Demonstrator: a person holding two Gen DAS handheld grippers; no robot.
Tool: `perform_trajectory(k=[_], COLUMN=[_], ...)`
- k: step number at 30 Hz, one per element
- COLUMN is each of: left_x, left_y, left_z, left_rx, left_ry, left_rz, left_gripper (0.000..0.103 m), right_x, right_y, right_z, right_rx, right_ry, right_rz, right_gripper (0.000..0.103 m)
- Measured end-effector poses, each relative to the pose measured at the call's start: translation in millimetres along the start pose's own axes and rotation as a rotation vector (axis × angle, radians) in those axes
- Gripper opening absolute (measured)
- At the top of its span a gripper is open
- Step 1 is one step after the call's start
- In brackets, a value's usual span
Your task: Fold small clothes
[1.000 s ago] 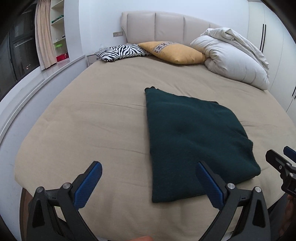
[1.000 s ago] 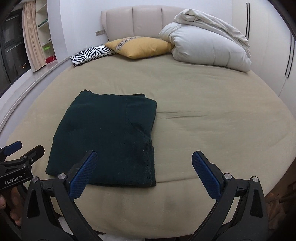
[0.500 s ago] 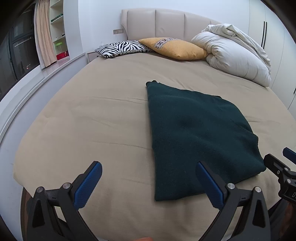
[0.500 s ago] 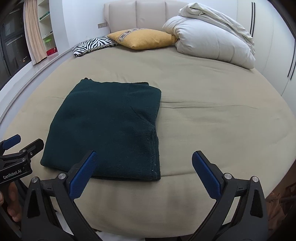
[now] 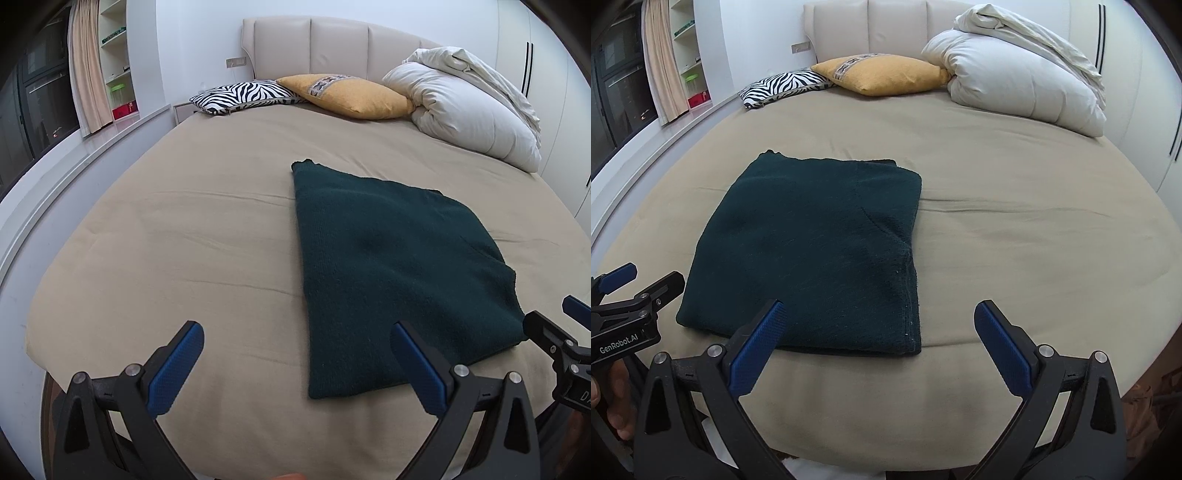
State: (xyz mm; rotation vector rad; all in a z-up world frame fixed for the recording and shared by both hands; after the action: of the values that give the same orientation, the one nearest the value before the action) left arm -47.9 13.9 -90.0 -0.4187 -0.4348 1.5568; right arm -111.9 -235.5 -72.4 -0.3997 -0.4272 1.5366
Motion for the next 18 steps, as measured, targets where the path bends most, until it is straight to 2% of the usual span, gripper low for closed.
perform_trajectory(k=[18], left_x=[1.4], left_y=[1.5], left_z=[-1.0], left_rx=[0.001], left_ry=[-0.001], left_rz=[0.002], left_gripper=[0.103], right_x=[1.3], right_y=[2.5], right_z=[-2.1], right_rx=[0.005], right_ry=[-0.009], right_rz=[0.003], right_gripper=[0.103])
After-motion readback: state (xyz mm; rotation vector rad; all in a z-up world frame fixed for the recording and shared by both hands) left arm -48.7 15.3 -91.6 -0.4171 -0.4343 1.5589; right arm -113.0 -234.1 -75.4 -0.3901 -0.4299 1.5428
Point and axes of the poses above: each gripper's, at about its wrist camera, not at the fingertips, and z roughly against the way its jaws point, x to its left, y to its underside, the point moved 2 cm from there along -z, roughly the way its jaws point, and after that the axes turned 9 degrees about x, right-handed, at the moved point
